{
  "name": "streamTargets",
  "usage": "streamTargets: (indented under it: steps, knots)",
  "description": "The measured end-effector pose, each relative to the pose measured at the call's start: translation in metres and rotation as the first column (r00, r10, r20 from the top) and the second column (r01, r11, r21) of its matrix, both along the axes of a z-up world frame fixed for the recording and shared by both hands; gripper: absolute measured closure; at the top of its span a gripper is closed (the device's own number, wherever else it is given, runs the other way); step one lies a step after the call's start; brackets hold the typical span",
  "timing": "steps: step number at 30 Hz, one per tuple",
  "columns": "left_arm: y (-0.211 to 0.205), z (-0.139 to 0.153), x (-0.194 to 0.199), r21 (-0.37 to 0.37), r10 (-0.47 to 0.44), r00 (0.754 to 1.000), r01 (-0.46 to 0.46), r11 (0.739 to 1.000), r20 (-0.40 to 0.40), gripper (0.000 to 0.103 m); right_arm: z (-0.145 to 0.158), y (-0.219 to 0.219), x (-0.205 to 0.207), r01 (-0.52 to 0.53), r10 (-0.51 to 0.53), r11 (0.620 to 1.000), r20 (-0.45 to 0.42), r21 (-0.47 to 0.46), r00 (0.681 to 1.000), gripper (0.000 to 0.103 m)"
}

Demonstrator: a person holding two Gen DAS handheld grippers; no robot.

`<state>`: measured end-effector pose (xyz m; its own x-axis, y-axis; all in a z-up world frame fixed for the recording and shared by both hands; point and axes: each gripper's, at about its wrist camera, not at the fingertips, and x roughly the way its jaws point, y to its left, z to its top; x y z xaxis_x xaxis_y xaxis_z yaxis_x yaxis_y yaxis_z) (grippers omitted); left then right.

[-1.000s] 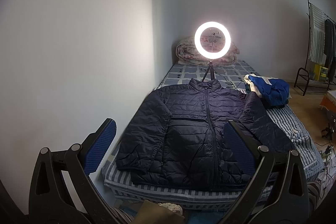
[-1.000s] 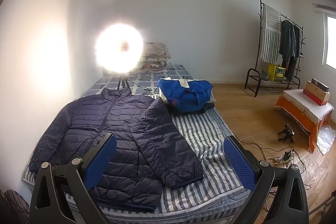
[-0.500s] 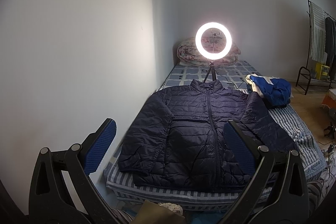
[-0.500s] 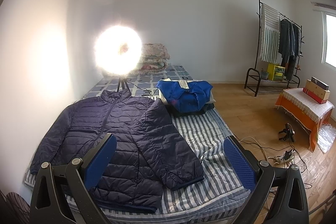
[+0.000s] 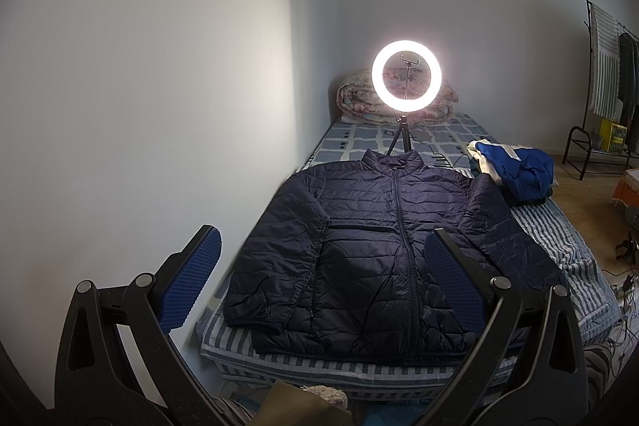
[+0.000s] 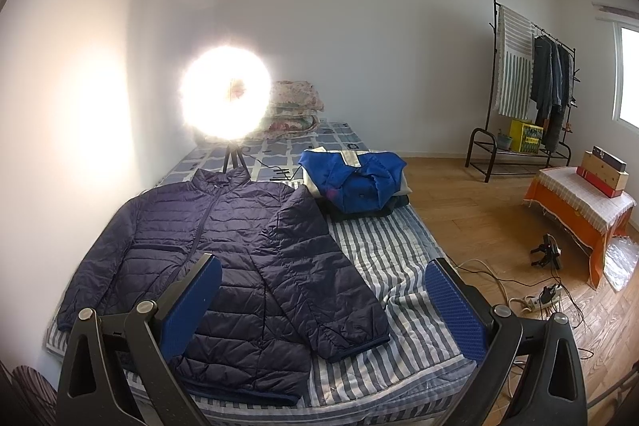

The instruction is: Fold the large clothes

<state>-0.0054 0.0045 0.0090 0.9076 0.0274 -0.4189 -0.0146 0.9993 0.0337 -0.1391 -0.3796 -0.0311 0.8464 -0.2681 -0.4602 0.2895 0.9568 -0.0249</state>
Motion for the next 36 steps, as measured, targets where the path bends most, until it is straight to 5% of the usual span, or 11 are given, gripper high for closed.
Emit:
streamTargets:
  steps: [36]
  knots:
    - [0.013,-0.016,0.004,0.011,0.028,1.0,-0.027,1.0,-0.01,0.0,-0.005,0.018,0.016,-0.025,0.025,0.999,-0.01,-0.024,1.0,0.0]
